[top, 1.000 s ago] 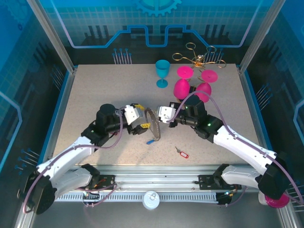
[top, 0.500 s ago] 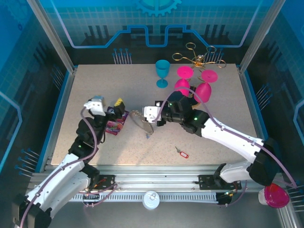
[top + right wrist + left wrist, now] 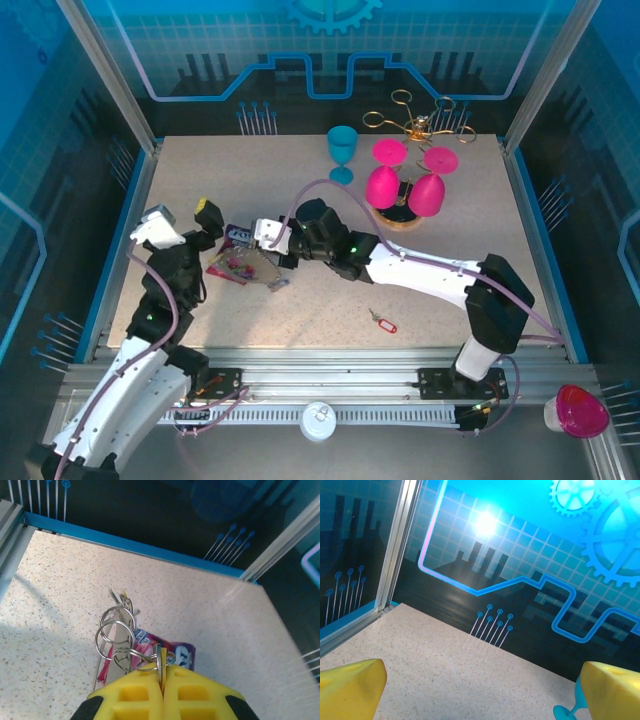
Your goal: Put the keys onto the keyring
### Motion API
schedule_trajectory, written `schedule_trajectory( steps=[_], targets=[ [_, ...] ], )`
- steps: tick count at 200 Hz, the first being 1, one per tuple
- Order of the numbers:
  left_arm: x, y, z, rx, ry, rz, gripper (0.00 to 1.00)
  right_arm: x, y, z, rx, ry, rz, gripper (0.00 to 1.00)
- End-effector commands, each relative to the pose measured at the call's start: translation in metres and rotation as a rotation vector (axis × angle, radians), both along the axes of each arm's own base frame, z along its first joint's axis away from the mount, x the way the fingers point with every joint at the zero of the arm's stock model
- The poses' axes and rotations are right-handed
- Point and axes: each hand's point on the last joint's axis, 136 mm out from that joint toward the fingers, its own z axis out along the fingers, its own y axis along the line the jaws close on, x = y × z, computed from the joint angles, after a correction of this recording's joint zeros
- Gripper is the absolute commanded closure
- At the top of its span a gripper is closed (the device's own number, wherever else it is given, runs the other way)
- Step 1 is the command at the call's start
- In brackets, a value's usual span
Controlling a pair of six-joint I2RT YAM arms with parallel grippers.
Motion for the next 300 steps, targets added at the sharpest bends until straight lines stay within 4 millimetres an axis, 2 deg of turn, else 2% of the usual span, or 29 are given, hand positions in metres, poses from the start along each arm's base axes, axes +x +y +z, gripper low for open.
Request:
schedule_trajectory(
  steps=[1,21,51,86,116,134,140,162,196,235,249,275,291,300],
  targets=[
    [0.008,-0.001,-0.009,-0.033,0.061,-0.013,0.01,0.021,-0.016,-0.005,0.031,0.067,-0.141,1.0],
    [0.016,-0.007,-0.014,-0.043,0.091,-0.05,0.01,0.03,-0.047,-0.031,-0.061,0.093,-0.218,1.0],
    [0.031,-0.024,-0.029,-0.047,0.177,-0.149,0.01,0.037,-0.106,-0.064,-0.228,0.093,-0.329,1.0],
    [0.051,-0.059,-0.058,-0.045,0.309,-0.326,0.01,0.037,-0.172,-0.096,-0.416,0.114,-0.428,1.0],
    [0.065,-0.09,-0.087,-0.052,0.437,-0.48,0.01,0.03,-0.209,-0.114,-0.533,0.133,-0.479,1.0],
    [0.069,-0.102,-0.104,-0.1,0.499,-0.529,0.01,0.025,-0.218,-0.12,-0.569,0.114,-0.474,1.0],
    [0.07,-0.105,-0.11,-0.122,0.518,-0.541,0.02,0.018,-0.226,-0.134,-0.61,0.117,-0.461,1.0],
    [0.071,-0.114,-0.129,-0.179,0.576,-0.567,0.04,0.017,-0.242,-0.148,-0.704,0.058,-0.464,1.0],
    [0.07,-0.126,-0.147,-0.2,0.63,-0.613,0.06,0.018,-0.255,-0.16,-0.796,0.032,-0.472,1.0],
    [0.066,-0.152,-0.164,-0.197,0.709,-0.664,0.08,0.009,-0.275,-0.188,-0.965,0.038,-0.449,1.0],
    [0.064,-0.158,-0.17,-0.196,0.738,-0.658,0.08,0.009,-0.285,-0.196,-1.012,0.045,-0.466,0.93],
    [0.059,-0.164,-0.18,-0.223,0.79,-0.625,0.09,0.012,-0.294,-0.202,-1.045,0.076,-0.513,0.71],
    [0.055,-0.167,-0.184,-0.231,0.816,-0.595,0.09,0.015,-0.284,-0.189,-0.949,0.09,-0.532,0.61],
    [0.053,-0.169,-0.186,-0.244,0.834,-0.571,0.09,0.016,-0.275,-0.176,-0.842,0.109,-0.544,0.56]
  ],
)
